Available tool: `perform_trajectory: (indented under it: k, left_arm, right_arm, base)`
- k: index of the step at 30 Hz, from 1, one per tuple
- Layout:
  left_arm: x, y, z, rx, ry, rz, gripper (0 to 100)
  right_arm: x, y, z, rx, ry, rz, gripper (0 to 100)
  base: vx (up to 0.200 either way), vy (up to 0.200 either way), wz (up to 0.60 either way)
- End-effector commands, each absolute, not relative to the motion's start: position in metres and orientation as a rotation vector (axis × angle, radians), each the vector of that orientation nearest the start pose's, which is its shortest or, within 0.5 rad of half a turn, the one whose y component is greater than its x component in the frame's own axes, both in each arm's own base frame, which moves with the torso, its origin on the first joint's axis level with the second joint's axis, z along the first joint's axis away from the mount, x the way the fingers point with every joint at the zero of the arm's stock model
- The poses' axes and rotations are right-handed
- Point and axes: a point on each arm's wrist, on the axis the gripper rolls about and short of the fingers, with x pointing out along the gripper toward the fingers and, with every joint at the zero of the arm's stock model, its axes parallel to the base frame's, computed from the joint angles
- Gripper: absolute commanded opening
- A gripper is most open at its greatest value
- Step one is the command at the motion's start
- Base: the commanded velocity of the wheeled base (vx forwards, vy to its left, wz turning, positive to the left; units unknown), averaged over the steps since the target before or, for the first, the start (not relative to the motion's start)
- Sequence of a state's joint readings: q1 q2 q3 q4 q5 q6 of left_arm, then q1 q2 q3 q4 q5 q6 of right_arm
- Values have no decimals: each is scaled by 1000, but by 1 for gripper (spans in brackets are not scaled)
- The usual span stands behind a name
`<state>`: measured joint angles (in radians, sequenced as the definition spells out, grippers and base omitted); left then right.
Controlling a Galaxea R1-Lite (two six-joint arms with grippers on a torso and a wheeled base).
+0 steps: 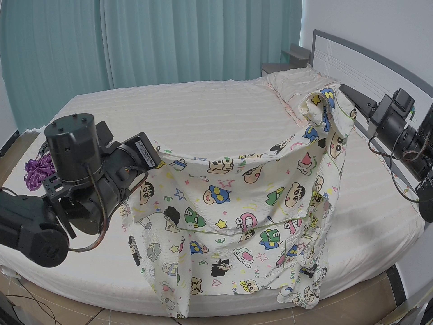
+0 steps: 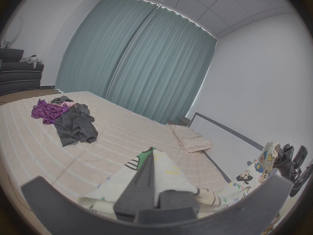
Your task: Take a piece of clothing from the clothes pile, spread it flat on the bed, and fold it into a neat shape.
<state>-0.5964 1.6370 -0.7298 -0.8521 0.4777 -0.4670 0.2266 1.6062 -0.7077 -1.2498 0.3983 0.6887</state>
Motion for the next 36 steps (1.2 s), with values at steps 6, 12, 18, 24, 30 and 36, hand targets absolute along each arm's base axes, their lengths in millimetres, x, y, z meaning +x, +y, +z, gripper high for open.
perform_trajectory:
  k: [6, 12, 18, 24, 30, 36]
  left_arm:
    - [311, -168, 179, -381, 161, -21, 0]
    - [330, -176, 157, -363, 205, -4, 0]
    - [356, -178, 136, -350, 229, 31, 0]
    - [375, -177, 120, -344, 242, 58, 0]
    - [385, -178, 100, -327, 276, 76, 0]
    - [395, -177, 78, -310, 308, 96, 0]
  right_arm:
    - [320, 64, 208, 638, -38, 629, 0]
    - [332, 61, 200, 640, -24, 608, 0]
    - [354, 59, 183, 645, 4, 582, 0]
    - [372, 56, 163, 651, 42, 557, 0]
    - [386, 55, 140, 660, 95, 529, 0]
    - [398, 55, 122, 667, 138, 509, 0]
  base:
    - [100, 0, 0]
    - [0, 0, 0]
    - [100, 0, 0]
    - [200, 0, 0]
    - [0, 0, 0]
    - [0, 0, 0]
